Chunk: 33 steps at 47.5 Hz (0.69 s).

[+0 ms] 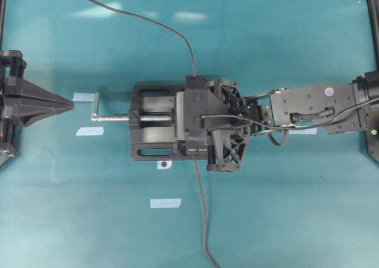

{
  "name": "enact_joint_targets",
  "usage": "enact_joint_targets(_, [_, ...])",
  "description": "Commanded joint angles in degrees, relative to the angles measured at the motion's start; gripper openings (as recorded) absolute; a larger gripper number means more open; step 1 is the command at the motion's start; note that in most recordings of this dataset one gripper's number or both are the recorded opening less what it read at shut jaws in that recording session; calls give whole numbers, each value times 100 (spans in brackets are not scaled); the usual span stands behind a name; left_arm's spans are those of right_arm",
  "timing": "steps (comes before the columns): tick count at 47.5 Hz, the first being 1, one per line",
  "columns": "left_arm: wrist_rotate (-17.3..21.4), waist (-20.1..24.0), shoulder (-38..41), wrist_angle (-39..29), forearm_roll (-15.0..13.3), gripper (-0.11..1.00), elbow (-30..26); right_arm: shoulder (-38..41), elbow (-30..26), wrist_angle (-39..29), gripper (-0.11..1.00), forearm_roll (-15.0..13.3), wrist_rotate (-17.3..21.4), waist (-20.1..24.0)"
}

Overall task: Insert the USB into the front port of the fixed hub.
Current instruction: 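Carry the held plug over to the hub's front port, then align and push the USB plug into the front port with the right gripper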

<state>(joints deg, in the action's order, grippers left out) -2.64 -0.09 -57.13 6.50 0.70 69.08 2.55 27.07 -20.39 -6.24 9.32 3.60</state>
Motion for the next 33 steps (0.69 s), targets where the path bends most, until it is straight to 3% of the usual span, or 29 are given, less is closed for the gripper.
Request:
enact_joint_targets(1, [-9, 9, 26, 35, 9, 0, -62, -88, -35, 18, 6, 26, 70, 70])
enact_joint_targets(33, [-9, 9, 35, 35, 18, 0, -70, -9, 18, 79, 6, 62, 70, 70])
